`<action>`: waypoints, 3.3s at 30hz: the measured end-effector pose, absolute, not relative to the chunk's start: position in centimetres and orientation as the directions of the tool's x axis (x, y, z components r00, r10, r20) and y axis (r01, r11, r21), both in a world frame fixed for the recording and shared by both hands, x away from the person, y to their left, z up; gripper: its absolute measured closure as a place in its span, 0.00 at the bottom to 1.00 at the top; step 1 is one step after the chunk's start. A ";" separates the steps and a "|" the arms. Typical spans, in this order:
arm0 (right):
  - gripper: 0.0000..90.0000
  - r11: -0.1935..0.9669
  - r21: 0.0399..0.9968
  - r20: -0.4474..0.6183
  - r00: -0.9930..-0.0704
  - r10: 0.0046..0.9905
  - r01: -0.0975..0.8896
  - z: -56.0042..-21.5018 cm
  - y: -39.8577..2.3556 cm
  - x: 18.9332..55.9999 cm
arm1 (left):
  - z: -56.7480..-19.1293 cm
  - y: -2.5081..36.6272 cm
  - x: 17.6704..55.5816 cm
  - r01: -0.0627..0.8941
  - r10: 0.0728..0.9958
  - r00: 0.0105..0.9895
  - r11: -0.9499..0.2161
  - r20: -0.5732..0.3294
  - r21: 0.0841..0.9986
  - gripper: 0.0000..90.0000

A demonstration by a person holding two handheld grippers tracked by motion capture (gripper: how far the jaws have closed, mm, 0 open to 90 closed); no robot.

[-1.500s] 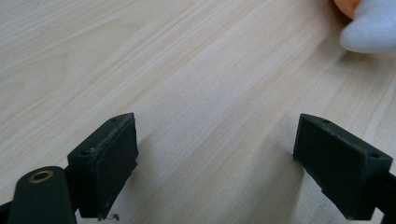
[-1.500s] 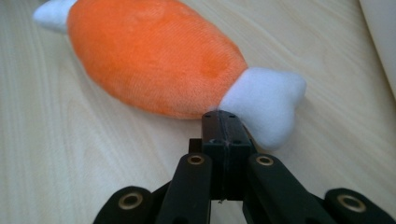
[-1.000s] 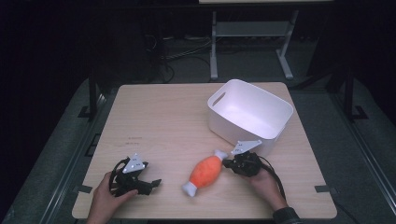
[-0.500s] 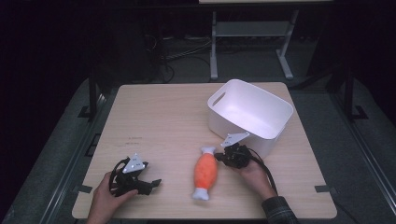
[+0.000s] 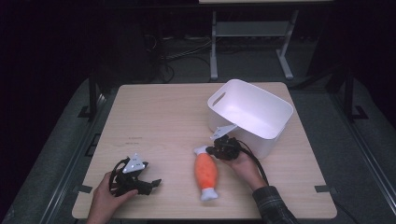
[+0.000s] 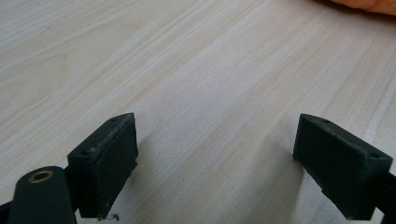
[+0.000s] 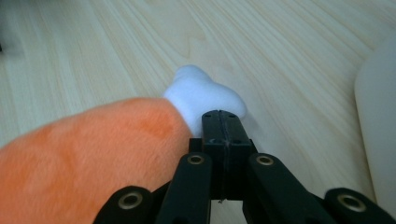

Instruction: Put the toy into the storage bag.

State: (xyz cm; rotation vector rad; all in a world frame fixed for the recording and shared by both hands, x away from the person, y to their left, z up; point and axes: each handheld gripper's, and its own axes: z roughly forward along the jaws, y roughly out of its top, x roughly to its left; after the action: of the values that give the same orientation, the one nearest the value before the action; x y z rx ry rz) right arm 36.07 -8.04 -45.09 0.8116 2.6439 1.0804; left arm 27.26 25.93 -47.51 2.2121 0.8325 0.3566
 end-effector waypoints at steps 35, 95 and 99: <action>0.86 0.596 0.677 0.096 -0.855 0.510 0.432 -42.9 -5.4 37.2 | -47.5 25.9 27.3 0.456 0.659 0.752 -0.523 0.002 0.720 0.14; 0.00 0.607 0.637 0.085 -0.826 0.557 0.475 -44.6 -6.0 30.4 | -47.5 26.0 27.3 0.456 0.658 0.753 -0.525 0.003 0.719 0.14; 0.00 0.618 0.627 0.080 -0.828 0.555 0.475 -45.0 -5.5 30.3 | -47.5 26.0 27.3 0.456 0.658 0.753 -0.525 0.003 0.719 0.14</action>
State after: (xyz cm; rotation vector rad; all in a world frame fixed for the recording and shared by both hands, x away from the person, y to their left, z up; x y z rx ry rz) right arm 30.35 -5.55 -45.04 0.8681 2.7141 0.9982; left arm 27.25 25.96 -47.50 2.2170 0.8309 0.3562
